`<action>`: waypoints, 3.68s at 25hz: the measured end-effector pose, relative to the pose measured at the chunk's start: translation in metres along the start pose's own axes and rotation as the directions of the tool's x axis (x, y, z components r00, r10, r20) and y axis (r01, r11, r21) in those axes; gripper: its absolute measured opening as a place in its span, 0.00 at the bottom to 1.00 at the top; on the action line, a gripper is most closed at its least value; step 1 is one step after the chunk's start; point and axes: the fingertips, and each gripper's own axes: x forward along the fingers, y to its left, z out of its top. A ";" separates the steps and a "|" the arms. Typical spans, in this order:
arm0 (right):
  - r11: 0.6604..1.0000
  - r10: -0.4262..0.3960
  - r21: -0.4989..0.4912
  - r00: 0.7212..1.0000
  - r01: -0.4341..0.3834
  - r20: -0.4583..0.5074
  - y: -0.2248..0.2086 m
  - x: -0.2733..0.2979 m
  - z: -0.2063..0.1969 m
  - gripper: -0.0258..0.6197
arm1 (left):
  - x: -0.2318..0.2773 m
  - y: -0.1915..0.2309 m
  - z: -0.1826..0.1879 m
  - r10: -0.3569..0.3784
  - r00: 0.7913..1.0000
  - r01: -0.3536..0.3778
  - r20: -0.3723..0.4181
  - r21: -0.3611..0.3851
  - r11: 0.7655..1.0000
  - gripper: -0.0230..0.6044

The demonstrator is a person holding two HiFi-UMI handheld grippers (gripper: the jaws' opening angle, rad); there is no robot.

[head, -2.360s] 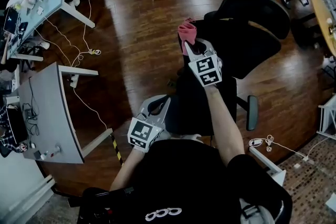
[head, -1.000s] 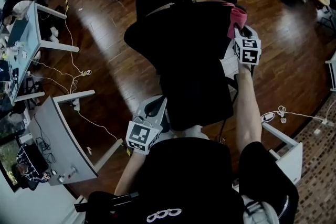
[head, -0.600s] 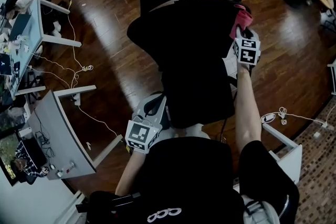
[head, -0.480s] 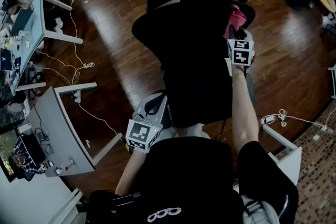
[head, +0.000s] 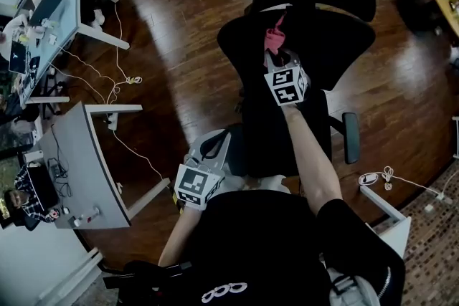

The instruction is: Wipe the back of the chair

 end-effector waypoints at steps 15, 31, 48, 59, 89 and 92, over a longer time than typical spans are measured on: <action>0.977 0.139 -0.162 0.990 -0.141 -0.024 0.070 0.018 0.001 0.16 | -0.010 0.007 -0.008 -0.022 0.999 0.022 -0.027 0.019 1.000 0.02; 0.967 -0.232 0.061 0.953 0.248 -0.194 -0.216 -0.071 -0.143 0.16 | 0.044 -0.069 0.003 -0.101 0.993 0.104 -0.056 0.063 0.993 0.02; 0.955 -0.236 0.118 0.936 0.274 -0.262 -0.218 -0.074 -0.183 0.16 | 0.054 -0.089 -0.001 -0.089 0.994 0.092 -0.059 0.040 0.995 0.02; 0.998 -0.011 0.054 0.980 0.022 -0.197 -0.029 0.003 -0.119 0.15 | 0.008 -0.038 -0.022 -0.017 0.999 0.017 -0.049 -0.001 1.000 0.02; 0.983 -0.110 0.113 0.953 0.147 -0.281 -0.141 -0.036 -0.216 0.16 | 0.051 -0.063 -0.028 -0.100 0.986 0.106 -0.131 0.038 0.994 0.02; 0.962 -0.167 0.156 0.933 0.226 -0.320 -0.187 -0.053 -0.245 0.16 | 0.063 -0.075 -0.025 -0.116 0.984 0.122 -0.136 0.037 0.992 0.02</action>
